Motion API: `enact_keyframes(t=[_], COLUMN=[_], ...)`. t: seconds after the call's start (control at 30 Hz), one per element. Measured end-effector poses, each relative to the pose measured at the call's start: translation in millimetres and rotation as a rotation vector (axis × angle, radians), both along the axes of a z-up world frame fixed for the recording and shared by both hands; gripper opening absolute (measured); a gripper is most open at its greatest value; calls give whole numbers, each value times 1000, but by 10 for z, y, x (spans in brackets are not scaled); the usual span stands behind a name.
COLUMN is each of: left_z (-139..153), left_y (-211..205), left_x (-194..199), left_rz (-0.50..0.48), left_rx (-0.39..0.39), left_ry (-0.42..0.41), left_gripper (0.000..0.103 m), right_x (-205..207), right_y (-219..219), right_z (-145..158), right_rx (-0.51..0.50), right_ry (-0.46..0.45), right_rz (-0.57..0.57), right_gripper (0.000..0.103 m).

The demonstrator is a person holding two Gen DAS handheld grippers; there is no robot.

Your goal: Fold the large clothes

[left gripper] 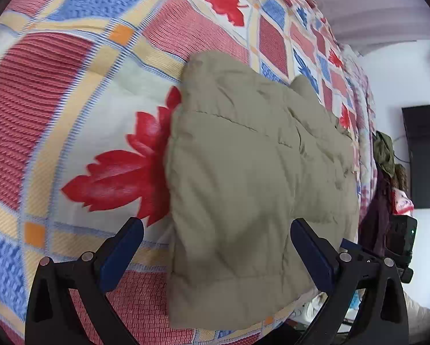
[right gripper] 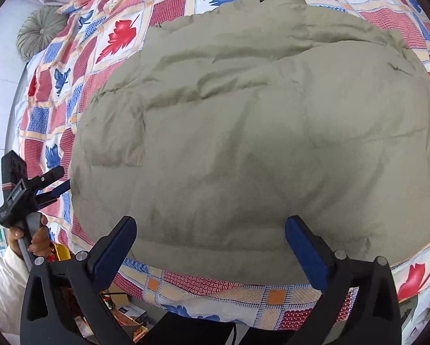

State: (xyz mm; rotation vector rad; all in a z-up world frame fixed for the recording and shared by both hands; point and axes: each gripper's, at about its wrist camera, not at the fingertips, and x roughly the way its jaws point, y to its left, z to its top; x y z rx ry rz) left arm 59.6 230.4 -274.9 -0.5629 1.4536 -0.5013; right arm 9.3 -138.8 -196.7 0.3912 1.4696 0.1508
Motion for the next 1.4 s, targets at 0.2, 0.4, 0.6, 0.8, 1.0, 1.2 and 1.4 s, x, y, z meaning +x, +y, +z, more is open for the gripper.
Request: enact_keyframes(t=[0.2,0.4,0.6,0.8,1.0,1.2,1.4], left_z=[-274,-222,-343,-241,137,812,1463], left_y=[-352,-740,-1003,-968,-1001,-1147,-1686], left_x=[226,313,339,352,287,242,201], left_rz=[-97,-164,-278,-265,-241,-246,-308], left_rx=[-90,-153,-57,-118,-147,-200,-283], left_ry=[42,43,60,54,13,-54,-110], left_gripper=[102,102,102,47,28,28,28], right_x=[13,16,58,151,253,361,379], right_y=[25,37,72,-17,-367,-665,-781], right_z=[-77,-125,-117,123,290,-44,-485], right_rx=[-14,-14,6,17,-41,27,174], right_ry=[16,20,27,-36,-141,-103,-87], right_rz=[14,27,36,67,-35,-149,-213], right_gripper=[103,103,103,103,99,18,17])
